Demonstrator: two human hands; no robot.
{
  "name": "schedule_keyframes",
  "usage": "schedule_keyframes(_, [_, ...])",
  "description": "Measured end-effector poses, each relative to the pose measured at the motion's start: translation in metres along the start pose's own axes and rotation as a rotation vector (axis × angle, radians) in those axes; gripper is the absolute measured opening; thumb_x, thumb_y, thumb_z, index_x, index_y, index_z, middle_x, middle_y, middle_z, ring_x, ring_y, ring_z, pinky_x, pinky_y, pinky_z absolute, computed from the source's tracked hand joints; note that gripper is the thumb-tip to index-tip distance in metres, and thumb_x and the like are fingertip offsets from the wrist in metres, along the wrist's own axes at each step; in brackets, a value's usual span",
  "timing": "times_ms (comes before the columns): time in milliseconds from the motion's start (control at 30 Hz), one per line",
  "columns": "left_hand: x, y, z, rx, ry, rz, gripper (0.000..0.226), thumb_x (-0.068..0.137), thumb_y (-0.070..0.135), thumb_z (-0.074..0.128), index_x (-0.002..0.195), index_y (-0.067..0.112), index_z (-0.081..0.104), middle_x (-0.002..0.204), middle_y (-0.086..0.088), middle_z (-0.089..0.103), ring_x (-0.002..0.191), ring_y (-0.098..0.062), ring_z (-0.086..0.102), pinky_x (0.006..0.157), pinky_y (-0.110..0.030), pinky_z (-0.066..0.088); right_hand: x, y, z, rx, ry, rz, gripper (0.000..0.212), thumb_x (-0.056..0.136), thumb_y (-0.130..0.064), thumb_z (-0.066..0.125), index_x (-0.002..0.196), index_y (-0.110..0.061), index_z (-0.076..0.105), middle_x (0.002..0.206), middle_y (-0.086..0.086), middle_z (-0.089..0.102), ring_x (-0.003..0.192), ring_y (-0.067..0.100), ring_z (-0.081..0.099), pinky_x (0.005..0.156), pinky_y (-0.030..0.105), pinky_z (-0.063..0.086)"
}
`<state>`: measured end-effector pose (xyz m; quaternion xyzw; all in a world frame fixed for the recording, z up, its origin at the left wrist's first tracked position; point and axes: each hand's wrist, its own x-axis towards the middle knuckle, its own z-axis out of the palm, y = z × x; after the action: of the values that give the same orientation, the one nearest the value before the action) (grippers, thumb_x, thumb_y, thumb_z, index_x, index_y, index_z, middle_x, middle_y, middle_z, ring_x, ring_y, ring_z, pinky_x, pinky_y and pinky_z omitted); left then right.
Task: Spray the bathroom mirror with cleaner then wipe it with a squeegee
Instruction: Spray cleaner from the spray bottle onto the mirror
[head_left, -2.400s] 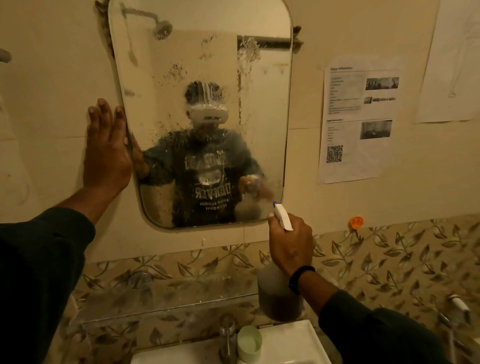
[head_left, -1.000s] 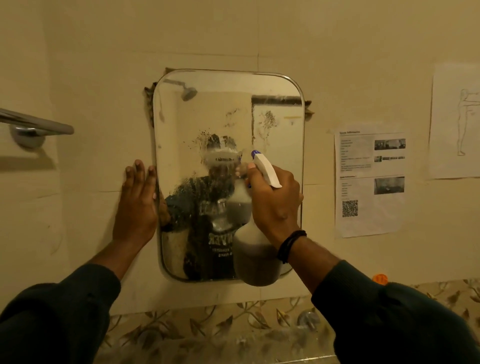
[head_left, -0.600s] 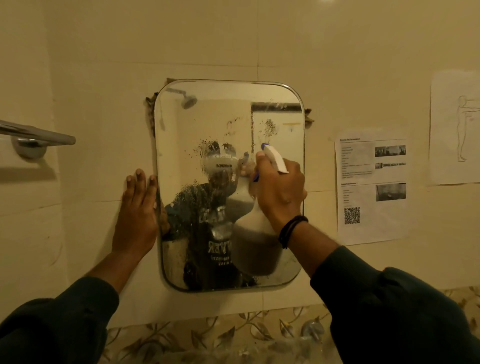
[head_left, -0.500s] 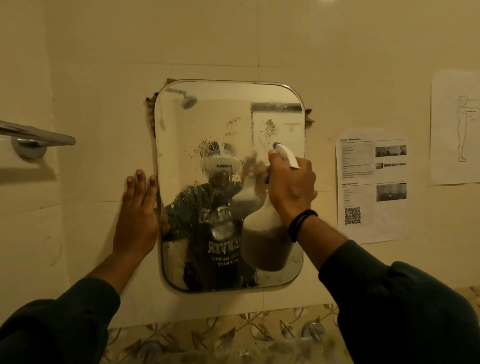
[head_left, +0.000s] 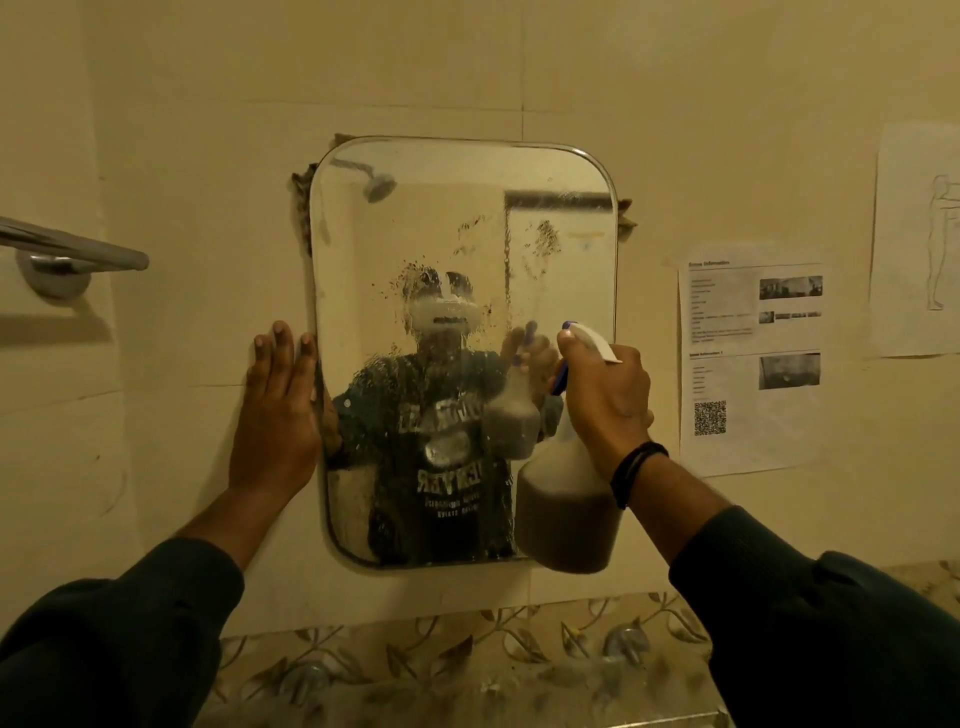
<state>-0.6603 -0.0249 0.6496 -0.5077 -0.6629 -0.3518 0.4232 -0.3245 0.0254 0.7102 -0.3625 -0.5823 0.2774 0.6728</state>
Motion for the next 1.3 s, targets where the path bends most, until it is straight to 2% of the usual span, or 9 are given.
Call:
schedule_keyframes(133, [0.004, 0.006, 0.002, -0.044, -0.004, -0.091, 0.059, 0.105, 0.017, 0.023, 0.157, 0.012, -0.003, 0.167, -0.009, -0.011, 0.154, -0.028, -0.012, 0.126, -0.050, 0.007, -0.018, 0.024, 0.000, -0.042, -0.077, 0.018, 0.033, 0.092, -0.047, 0.055, 0.065, -0.031, 0.045, 0.067, -0.011, 0.052, 0.067, 0.010, 0.051, 0.092, 0.058, 0.046])
schedule_keyframes(267, [0.006, 0.010, 0.002, -0.049, 0.009, -0.081, 0.064, 0.103, 0.021, 0.028, 0.155, 0.010, -0.007, 0.167, -0.015, -0.006, 0.154, -0.034, -0.006, 0.125, -0.052, 0.008, -0.032, 0.050, 0.004, -0.103, -0.213, 0.000, 0.035, 0.093, -0.047, 0.052, 0.084, -0.016, 0.065, 0.075, 0.002, 0.064, 0.075, 0.024, 0.063, 0.087, 0.054, 0.051])
schedule_keyframes(367, [0.004, 0.003, -0.003, -0.035, 0.001, -0.014, 0.070, 0.101, 0.021, 0.041, 0.159, 0.013, 0.004, 0.167, -0.013, 0.000, 0.155, -0.030, -0.004, 0.126, -0.045, 0.004, -0.043, 0.066, 0.011, -0.014, -0.328, -0.005, 0.033, 0.095, -0.042, 0.054, 0.087, -0.013, 0.068, 0.071, 0.000, 0.064, 0.068, 0.017, 0.062, 0.064, 0.034, 0.052])
schedule_keyframes(467, [0.003, 0.001, -0.002, -0.023, 0.021, -0.032, 0.058, 0.105, 0.020, 0.023, 0.159, 0.020, 0.003, 0.168, -0.003, -0.009, 0.154, -0.023, -0.014, 0.125, -0.031, -0.009, -0.063, 0.078, 0.015, 0.062, -0.388, -0.016, 0.026, 0.096, -0.034, 0.056, 0.075, -0.021, 0.064, 0.056, -0.012, 0.061, 0.054, 0.001, 0.058, 0.050, 0.013, 0.043])
schedule_keyframes(700, [0.001, 0.003, -0.006, -0.008, 0.011, -0.018, 0.059, 0.102, 0.023, 0.020, 0.159, 0.021, 0.003, 0.168, -0.008, -0.005, 0.154, -0.027, -0.011, 0.126, -0.046, 0.006, -0.119, 0.112, 0.021, 0.088, -0.610, 0.085, 0.034, 0.091, -0.043, 0.058, 0.080, -0.012, 0.067, 0.070, 0.006, 0.068, 0.062, 0.018, 0.064, 0.064, 0.037, 0.055])
schedule_keyframes(800, [0.002, 0.004, -0.006, -0.014, 0.016, -0.024, 0.059, 0.102, 0.025, 0.019, 0.159, 0.022, 0.002, 0.168, -0.006, -0.007, 0.154, -0.027, -0.010, 0.126, -0.045, 0.005, -0.132, 0.126, 0.020, 0.048, -0.532, 0.101, 0.029, 0.092, -0.043, 0.057, 0.078, -0.019, 0.067, 0.070, 0.004, 0.069, 0.065, 0.014, 0.065, 0.060, 0.025, 0.054])
schedule_keyframes(900, [0.003, 0.003, -0.004, 0.002, 0.026, -0.025, 0.058, 0.105, 0.019, 0.021, 0.159, 0.022, 0.001, 0.168, -0.007, -0.006, 0.154, -0.028, -0.009, 0.126, -0.044, 0.004, -0.132, 0.138, 0.014, 0.058, -0.284, 0.142, 0.024, 0.094, -0.032, 0.059, 0.071, -0.027, 0.062, 0.062, -0.001, 0.066, 0.059, 0.007, 0.063, 0.047, 0.013, 0.049])
schedule_keyframes(1067, [0.003, 0.005, -0.005, 0.013, 0.045, -0.030, 0.060, 0.106, 0.013, 0.028, 0.159, 0.022, 0.002, 0.168, -0.008, -0.006, 0.152, -0.023, -0.014, 0.124, -0.032, -0.008, -0.109, 0.154, 0.000, -0.060, -0.069, 0.212, 0.033, 0.095, -0.040, 0.055, 0.081, -0.012, 0.067, 0.068, 0.005, 0.067, 0.060, 0.018, 0.064, 0.047, 0.021, 0.048])
schedule_keyframes(1300, [0.000, 0.011, -0.010, -0.001, 0.047, -0.030, 0.060, 0.105, 0.010, 0.030, 0.159, 0.019, 0.005, 0.167, -0.011, -0.003, 0.154, -0.032, -0.006, 0.126, -0.044, 0.005, -0.095, 0.158, -0.014, -0.118, -0.028, 0.175, 0.032, 0.096, -0.038, 0.053, 0.076, -0.017, 0.066, 0.065, 0.000, 0.063, 0.058, 0.014, 0.059, 0.049, 0.020, 0.040])
